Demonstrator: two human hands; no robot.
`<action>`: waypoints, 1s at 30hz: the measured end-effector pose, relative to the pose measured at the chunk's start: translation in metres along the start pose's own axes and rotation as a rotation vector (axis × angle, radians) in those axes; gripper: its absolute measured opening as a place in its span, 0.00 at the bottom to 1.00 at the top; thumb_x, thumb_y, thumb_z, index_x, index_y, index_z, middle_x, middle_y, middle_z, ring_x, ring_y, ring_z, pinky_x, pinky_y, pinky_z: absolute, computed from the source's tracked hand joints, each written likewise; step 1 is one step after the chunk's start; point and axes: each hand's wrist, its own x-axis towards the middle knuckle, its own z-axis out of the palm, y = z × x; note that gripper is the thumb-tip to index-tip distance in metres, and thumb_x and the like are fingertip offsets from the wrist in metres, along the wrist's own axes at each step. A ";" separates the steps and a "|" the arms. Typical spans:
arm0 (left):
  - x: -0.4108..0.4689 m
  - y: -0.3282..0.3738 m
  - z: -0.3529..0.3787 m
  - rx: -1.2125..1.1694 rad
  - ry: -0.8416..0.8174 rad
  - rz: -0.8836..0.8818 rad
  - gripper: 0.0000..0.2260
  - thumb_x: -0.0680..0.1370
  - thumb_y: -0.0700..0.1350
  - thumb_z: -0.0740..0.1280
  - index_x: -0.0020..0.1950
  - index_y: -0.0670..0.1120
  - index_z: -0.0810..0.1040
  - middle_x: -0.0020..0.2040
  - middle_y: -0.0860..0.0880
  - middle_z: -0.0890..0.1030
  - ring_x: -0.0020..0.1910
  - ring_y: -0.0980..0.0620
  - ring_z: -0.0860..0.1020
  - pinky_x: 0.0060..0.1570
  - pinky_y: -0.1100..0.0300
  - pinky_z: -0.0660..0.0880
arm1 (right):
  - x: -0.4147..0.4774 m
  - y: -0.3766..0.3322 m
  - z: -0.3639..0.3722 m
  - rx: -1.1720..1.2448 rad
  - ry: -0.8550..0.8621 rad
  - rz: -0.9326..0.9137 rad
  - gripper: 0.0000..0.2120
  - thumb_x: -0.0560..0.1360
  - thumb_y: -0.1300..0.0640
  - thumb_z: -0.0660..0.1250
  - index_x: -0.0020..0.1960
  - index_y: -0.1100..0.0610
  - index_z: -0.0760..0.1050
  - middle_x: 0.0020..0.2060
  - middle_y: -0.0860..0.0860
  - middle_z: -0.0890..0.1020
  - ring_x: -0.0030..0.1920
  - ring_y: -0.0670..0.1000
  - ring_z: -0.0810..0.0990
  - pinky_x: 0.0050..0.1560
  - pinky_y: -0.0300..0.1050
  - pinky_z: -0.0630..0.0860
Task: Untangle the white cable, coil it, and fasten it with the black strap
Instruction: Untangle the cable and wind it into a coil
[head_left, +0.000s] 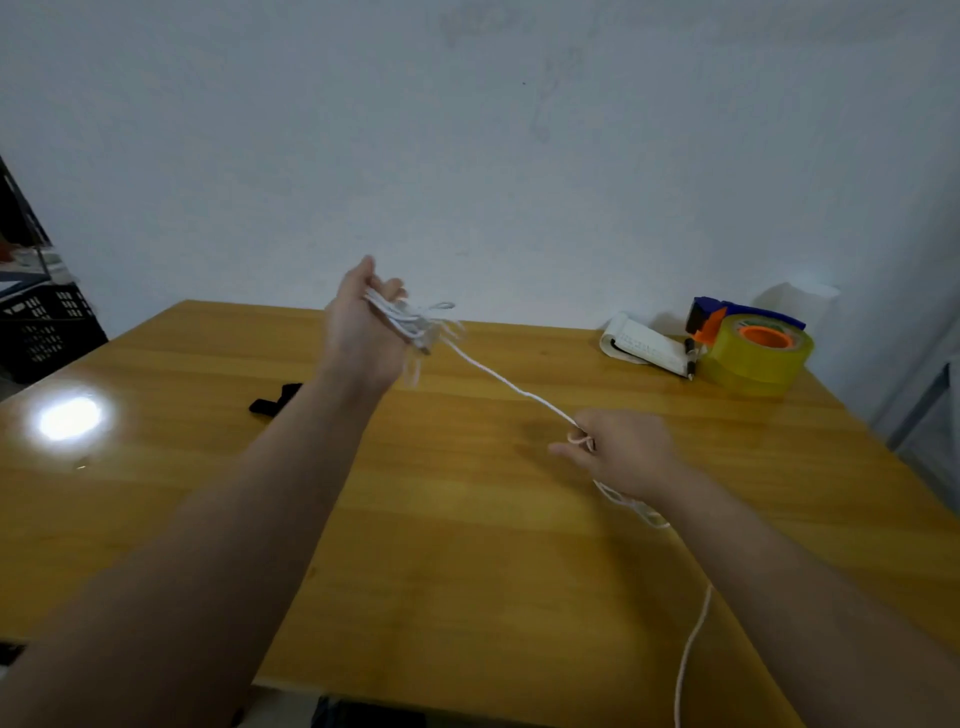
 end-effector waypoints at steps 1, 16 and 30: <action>0.007 0.003 -0.010 0.042 0.069 0.037 0.16 0.82 0.48 0.56 0.34 0.48 0.62 0.37 0.49 0.66 0.36 0.53 0.70 0.36 0.60 0.69 | -0.005 0.005 0.001 0.002 0.036 -0.061 0.14 0.77 0.39 0.58 0.39 0.47 0.65 0.29 0.43 0.68 0.35 0.45 0.68 0.29 0.40 0.57; -0.025 -0.050 -0.024 1.212 -0.344 -0.059 0.19 0.81 0.51 0.58 0.57 0.36 0.75 0.51 0.45 0.83 0.48 0.53 0.80 0.51 0.55 0.75 | -0.013 -0.049 -0.079 1.025 0.109 -0.238 0.08 0.77 0.59 0.66 0.44 0.60 0.83 0.35 0.41 0.82 0.33 0.37 0.75 0.36 0.28 0.68; -0.054 -0.052 0.019 0.958 -0.508 -0.076 0.22 0.82 0.49 0.57 0.30 0.47 0.76 0.25 0.47 0.77 0.25 0.52 0.75 0.30 0.63 0.71 | 0.010 -0.048 -0.084 1.439 -0.141 0.109 0.15 0.79 0.58 0.59 0.35 0.62 0.71 0.22 0.46 0.76 0.18 0.43 0.56 0.20 0.35 0.51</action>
